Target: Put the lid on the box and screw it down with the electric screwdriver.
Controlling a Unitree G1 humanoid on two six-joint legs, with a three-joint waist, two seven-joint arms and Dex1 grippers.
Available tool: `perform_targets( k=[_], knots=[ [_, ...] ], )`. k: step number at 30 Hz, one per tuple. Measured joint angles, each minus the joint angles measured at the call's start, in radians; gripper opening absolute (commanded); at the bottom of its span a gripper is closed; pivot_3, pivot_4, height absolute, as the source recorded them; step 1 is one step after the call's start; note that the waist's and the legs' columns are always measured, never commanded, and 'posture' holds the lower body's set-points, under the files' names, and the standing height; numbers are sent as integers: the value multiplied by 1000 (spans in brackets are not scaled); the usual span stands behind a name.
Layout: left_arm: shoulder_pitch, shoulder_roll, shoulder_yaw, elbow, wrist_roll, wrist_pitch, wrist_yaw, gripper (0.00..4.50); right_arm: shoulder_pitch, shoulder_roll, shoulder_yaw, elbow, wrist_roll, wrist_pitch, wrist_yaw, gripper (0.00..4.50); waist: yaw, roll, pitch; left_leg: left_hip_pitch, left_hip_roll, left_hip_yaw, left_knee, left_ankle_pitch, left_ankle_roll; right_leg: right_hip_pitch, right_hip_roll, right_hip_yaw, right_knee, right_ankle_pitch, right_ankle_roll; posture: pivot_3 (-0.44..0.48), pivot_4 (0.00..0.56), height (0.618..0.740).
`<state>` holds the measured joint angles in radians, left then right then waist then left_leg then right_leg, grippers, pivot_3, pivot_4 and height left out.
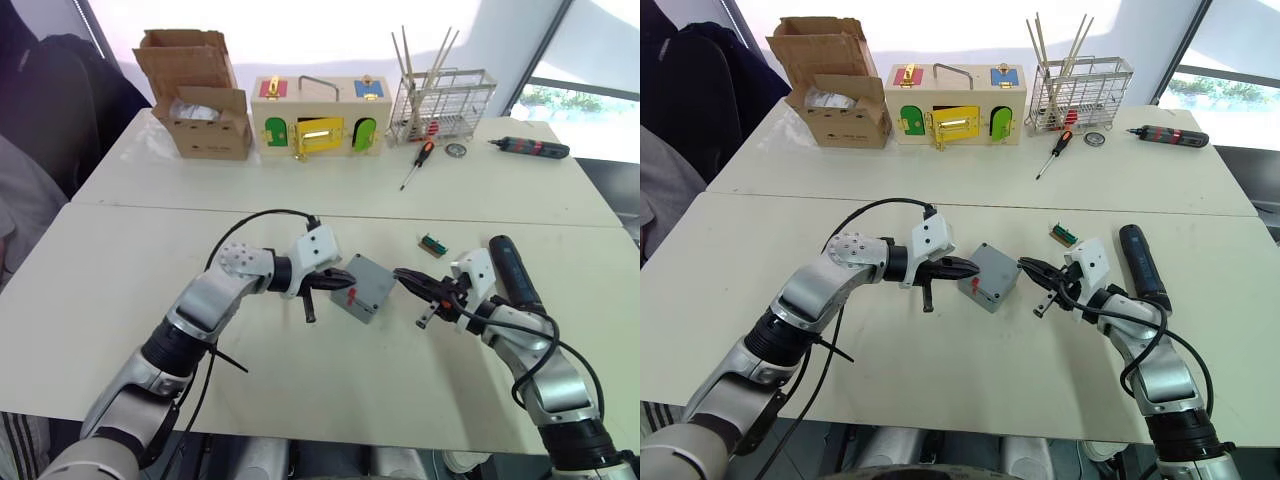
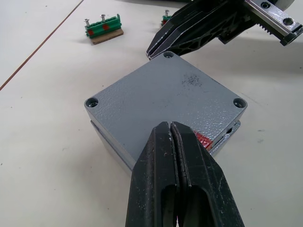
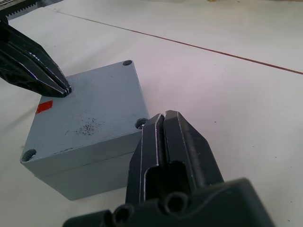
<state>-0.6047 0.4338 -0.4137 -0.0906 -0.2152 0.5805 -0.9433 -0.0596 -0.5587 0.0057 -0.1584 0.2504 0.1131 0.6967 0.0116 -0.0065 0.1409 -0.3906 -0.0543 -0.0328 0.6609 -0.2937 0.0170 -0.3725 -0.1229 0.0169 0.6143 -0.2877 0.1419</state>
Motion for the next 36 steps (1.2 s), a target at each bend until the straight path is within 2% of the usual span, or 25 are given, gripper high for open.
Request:
perform_targets(
  k=[24,36],
  knots=[
    [1,14,6,-22,2,24,7,0,-5,18,10,18,-59,-21,-18,46,0,0,1,0,0,0,0,0,0,-1,0,0,0,0,0,0,150,735],
    [9,-8,29,-36,-11,44,23,0,-5,-1,-41,54,-71,-35,-23,46,1,4,4,-1,0,0,0,0,0,0,0,0,0,0,0,0,150,735]
  ],
)
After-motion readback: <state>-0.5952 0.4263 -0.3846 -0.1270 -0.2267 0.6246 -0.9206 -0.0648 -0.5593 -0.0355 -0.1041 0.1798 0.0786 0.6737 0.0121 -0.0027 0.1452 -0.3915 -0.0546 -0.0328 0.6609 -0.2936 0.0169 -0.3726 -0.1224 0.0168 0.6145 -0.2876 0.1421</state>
